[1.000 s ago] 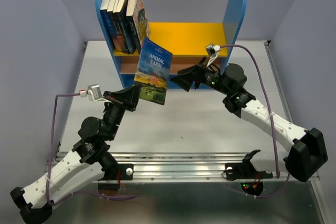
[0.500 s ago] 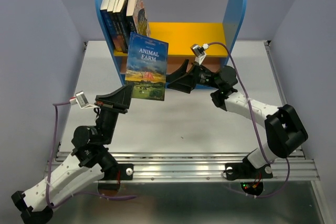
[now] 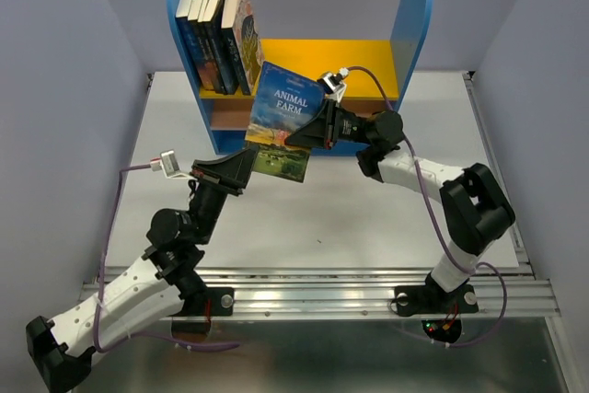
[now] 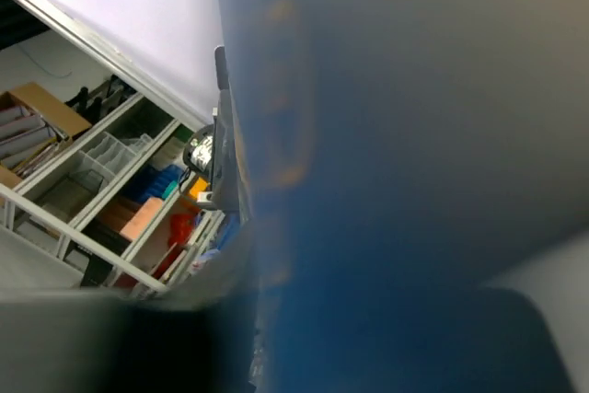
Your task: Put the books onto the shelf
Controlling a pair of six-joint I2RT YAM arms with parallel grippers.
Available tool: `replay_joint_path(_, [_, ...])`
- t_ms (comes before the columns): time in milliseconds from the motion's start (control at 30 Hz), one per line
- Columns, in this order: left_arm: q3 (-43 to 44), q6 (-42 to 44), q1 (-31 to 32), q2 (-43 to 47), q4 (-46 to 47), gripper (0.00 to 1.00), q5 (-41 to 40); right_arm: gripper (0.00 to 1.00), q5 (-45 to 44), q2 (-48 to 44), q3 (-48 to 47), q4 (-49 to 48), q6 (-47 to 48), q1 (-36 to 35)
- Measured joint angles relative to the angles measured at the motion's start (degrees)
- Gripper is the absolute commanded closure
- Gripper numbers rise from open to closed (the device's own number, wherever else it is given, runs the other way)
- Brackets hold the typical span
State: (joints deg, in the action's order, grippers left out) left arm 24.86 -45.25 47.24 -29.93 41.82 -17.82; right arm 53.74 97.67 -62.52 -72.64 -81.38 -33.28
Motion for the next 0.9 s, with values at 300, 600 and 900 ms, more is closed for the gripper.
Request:
replay_joint_path(300, [5.4, 3.0, -0.1, -0.5, -9.8, 0.01, 2.7, 0.99, 2.8, -3.5, 0.0, 1.9, 8.1, 0.3])
replay_joint_path(600, [20.0, 11.0, 0.0, 3.5, -34.1, 0.01, 3.0, 0.99, 16.1, -9.5, -2.3, 26.0, 35.7, 0.3])
replay_joint_path(900, [26.2, 19.3, 0.0, -8.7, -39.5, 0.12, 15.1, 0.99, 25.0, -9.5, -2.3, 34.8, 46.8, 0.3])
